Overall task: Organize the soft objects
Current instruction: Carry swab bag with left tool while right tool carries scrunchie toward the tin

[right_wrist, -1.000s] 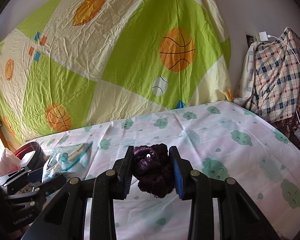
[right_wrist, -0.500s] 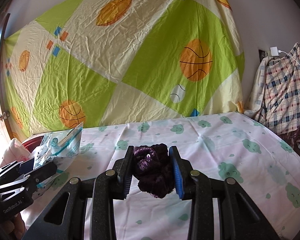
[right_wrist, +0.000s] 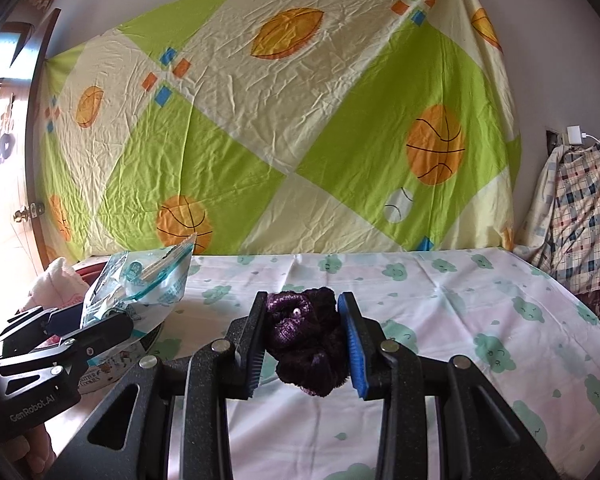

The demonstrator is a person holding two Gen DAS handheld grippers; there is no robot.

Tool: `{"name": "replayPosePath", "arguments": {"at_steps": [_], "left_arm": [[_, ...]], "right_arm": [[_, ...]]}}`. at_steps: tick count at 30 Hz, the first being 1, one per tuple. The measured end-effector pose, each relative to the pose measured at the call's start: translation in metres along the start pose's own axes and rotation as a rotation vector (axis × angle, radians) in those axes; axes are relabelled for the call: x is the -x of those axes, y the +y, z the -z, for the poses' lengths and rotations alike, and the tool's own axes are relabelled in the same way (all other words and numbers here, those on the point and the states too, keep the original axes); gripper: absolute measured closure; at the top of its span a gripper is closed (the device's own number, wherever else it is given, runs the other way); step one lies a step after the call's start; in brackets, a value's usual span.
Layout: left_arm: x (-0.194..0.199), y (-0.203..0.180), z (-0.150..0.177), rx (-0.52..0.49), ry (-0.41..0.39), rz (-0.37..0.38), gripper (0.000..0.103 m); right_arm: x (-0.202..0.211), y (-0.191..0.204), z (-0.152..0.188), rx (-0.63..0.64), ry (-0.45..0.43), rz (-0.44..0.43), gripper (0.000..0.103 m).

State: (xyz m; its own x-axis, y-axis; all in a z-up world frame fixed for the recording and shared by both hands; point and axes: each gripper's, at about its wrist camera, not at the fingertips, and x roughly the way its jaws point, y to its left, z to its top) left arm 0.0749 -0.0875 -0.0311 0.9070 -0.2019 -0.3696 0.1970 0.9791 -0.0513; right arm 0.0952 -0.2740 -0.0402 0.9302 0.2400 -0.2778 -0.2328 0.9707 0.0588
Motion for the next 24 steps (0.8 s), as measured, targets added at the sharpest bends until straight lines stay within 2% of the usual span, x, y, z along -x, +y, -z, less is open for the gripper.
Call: {"name": "replayPosePath", "arguments": {"at_steps": [24], "left_arm": [[0.031,0.039,0.007,0.062,-0.056,-0.051,0.060]], "right_arm": [[-0.002,0.056,0.004,0.059,0.007,-0.087,0.066]]}}
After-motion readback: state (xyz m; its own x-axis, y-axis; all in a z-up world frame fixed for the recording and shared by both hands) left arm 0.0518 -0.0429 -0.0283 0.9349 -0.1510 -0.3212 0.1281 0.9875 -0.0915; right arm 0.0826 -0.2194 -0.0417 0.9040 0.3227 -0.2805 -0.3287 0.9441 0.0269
